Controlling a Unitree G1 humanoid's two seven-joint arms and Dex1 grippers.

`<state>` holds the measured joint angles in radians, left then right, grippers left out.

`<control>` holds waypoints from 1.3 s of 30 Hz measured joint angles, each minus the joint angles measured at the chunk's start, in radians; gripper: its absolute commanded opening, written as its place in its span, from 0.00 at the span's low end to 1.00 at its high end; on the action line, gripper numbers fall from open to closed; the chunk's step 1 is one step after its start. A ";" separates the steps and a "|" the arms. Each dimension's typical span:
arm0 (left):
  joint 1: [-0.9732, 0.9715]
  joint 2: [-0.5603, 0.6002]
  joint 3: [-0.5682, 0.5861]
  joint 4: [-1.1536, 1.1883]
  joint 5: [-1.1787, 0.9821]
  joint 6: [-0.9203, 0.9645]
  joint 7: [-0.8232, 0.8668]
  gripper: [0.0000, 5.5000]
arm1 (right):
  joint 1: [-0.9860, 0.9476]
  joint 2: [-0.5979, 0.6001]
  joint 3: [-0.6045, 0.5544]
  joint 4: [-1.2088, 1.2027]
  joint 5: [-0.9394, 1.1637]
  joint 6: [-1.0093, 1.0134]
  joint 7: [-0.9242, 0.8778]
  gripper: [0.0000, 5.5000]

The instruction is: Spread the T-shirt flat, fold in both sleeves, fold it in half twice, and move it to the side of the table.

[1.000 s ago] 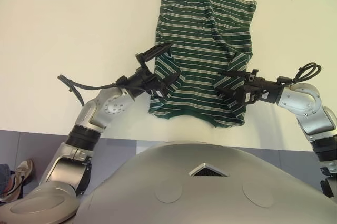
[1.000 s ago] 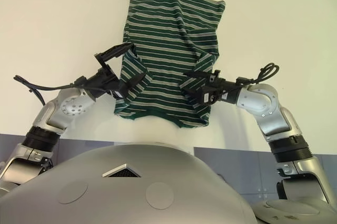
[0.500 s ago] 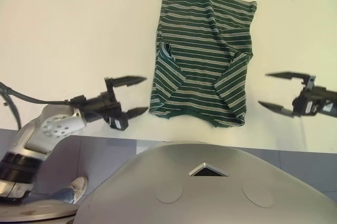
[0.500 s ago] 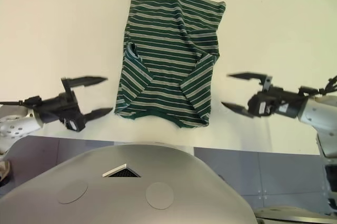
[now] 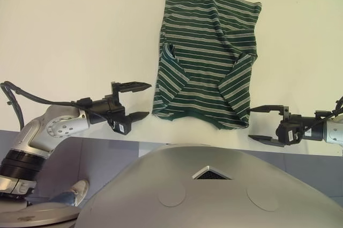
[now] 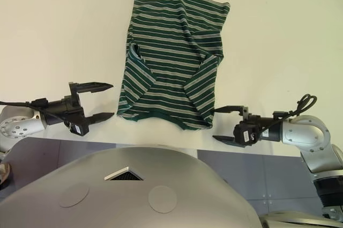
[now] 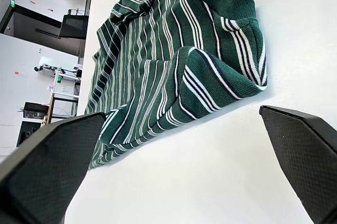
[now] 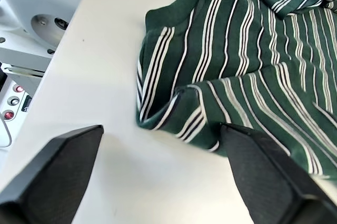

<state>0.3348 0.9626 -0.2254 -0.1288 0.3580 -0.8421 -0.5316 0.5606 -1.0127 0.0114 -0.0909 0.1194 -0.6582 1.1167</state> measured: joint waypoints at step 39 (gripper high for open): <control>-0.131 -0.077 -0.140 0.048 0.103 -0.008 0.015 0.00 | -0.084 0.017 0.098 0.028 -0.045 0.016 -0.102 0.01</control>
<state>0.2040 0.8856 -0.3650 -0.0811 0.4610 -0.8504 -0.5169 0.4763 -0.9954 0.1099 -0.0632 0.0740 -0.6427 1.0152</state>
